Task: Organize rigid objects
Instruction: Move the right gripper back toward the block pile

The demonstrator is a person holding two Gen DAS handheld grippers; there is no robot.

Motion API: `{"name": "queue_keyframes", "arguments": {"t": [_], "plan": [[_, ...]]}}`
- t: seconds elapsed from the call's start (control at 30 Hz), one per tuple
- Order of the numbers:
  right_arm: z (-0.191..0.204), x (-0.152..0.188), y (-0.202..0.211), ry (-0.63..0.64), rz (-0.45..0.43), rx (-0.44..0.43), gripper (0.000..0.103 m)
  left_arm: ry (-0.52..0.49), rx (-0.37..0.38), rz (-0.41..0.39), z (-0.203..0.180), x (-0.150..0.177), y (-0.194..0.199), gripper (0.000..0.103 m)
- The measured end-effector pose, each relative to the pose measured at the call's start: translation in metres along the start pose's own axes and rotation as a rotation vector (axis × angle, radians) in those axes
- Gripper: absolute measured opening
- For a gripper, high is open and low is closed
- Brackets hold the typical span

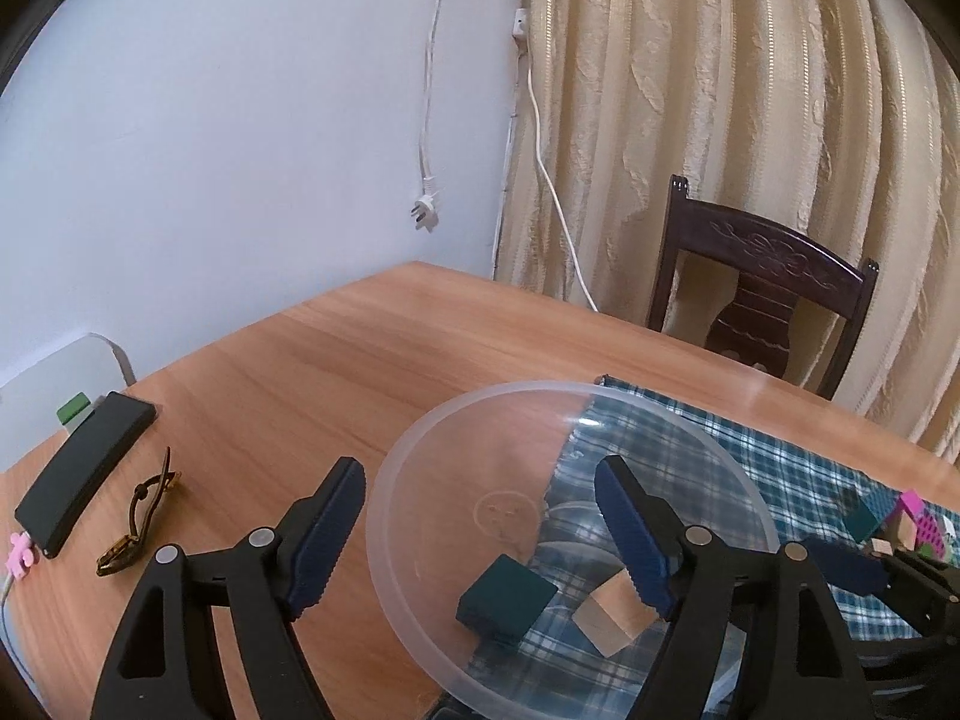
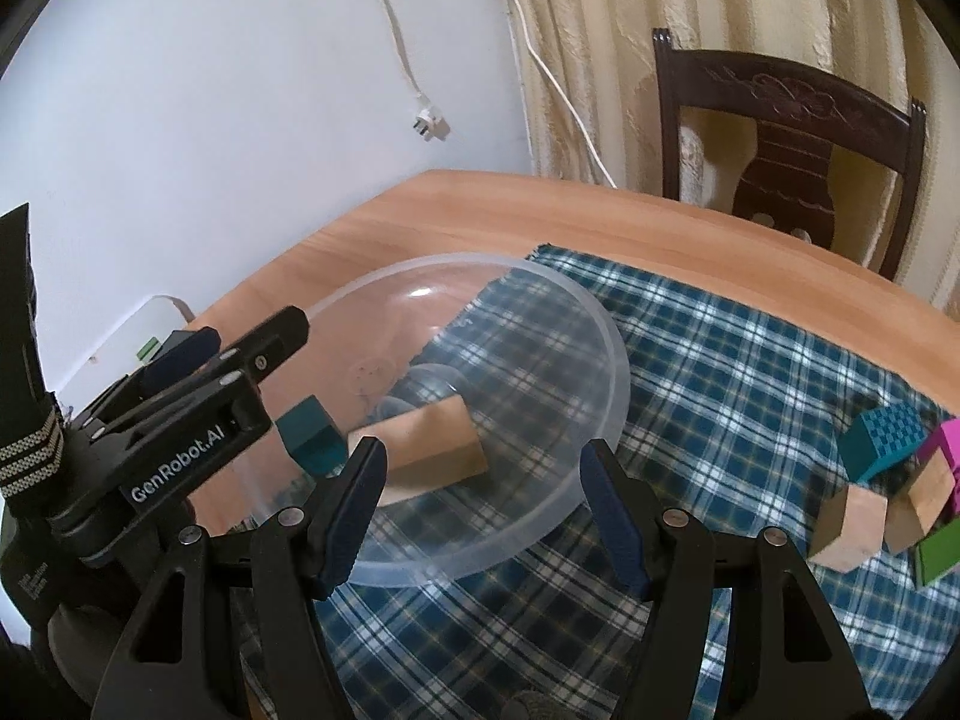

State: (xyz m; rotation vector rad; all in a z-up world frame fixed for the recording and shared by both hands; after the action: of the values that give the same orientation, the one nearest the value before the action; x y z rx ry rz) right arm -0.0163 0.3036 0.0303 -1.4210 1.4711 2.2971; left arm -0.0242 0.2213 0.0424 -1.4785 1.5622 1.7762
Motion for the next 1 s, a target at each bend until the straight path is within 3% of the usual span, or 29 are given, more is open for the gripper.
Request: {"name": "queue_keyframes", "arguments": {"t": [0.5, 0.6, 1.0], "plan": [[-0.029, 0.008, 0.015, -0.074, -0.007, 0.089, 0.068, -0.066, 0.007, -0.029, -0.014, 0.003, 0.006, 0.083], [-0.036, 0.010, 0.017, -0.091, -0.007, 0.114, 0.075, -0.073, 0.010, -0.025, -0.016, 0.003, 0.005, 0.083], [-0.080, 0.016, 0.037, -0.187, -0.034, 0.222, 0.075, -0.109, 0.012, -0.034, -0.022, 0.005, 0.006, 0.084]]}}
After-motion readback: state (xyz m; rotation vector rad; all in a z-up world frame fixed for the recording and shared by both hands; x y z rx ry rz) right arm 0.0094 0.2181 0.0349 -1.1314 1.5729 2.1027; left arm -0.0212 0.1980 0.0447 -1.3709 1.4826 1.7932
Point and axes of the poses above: each gripper's, at about its wrist camera, not at the fingertips, and y roughly against the way its jaws point, z to its left, x to its underside, the point moved 1 cm from there along -y, roughly the way its jaws point, and after that the axes turned 4 degrees about x, right-handed, at the moved point
